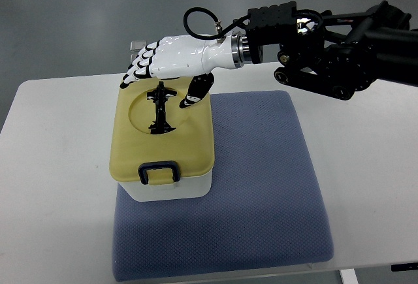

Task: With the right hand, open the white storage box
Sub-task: 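Close the right hand's fingers around the black handle on the lid, then lift the yellow lid off the white box with the right hand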

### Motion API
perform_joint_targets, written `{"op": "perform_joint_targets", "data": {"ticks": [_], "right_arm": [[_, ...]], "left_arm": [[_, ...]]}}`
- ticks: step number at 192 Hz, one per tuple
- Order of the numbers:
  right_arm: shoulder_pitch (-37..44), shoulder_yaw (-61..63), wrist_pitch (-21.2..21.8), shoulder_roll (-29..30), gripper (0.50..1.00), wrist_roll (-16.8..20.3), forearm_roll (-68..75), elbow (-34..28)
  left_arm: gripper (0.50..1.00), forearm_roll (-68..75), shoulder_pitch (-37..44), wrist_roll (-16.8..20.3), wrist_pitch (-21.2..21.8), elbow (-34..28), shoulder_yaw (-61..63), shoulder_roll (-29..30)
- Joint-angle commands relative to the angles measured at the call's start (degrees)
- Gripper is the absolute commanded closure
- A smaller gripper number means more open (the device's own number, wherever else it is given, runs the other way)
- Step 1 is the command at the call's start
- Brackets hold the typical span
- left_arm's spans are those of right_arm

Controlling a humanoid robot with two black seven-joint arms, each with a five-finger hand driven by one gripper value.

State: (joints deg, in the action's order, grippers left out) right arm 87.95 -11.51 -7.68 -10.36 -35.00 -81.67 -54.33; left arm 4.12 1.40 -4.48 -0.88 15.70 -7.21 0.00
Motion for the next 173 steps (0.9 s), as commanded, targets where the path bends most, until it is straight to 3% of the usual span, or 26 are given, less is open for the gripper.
{"op": "perform_joint_targets", "data": {"ticks": [1, 33, 50, 84, 108, 173], "right_arm": [[-0.1, 0.0, -0.1, 0.3, 0.634, 0.0, 0.0, 0.2], [-0.2, 0.0, -0.2, 1.5, 0.675, 0.0, 0.0, 0.5], [-0.8, -0.1, -0.6, 1.7, 0.738, 0.0, -0.1, 1.1], [-0.8, -0.1, -1.1, 2.6, 0.789, 0.0, -0.1, 1.4], [-0.9, -0.1, -1.2, 2.7, 1.0, 0.0, -0.1, 1.4], [-0.3, 0.3, -2.9, 2.3, 1.0, 0.0, 0.2, 1.3]], "left_arm": [[0.5, -0.1, 0.0, 0.0, 0.0, 0.1, 0.0, 0.0], [0.5, -0.1, 0.0, 0.0, 0.0, 0.2, 0.0, 0.0], [0.5, -0.1, 0.0, 0.0, 0.0, 0.2, 0.0, 0.0], [0.5, 0.0, 0.0, 0.0, 0.0, 0.2, 0.0, 0.0], [0.5, -0.1, 0.0, 0.0, 0.0, 0.2, 0.0, 0.0], [0.5, -0.1, 0.0, 0.0, 0.0, 0.1, 0.0, 0.0]]}}
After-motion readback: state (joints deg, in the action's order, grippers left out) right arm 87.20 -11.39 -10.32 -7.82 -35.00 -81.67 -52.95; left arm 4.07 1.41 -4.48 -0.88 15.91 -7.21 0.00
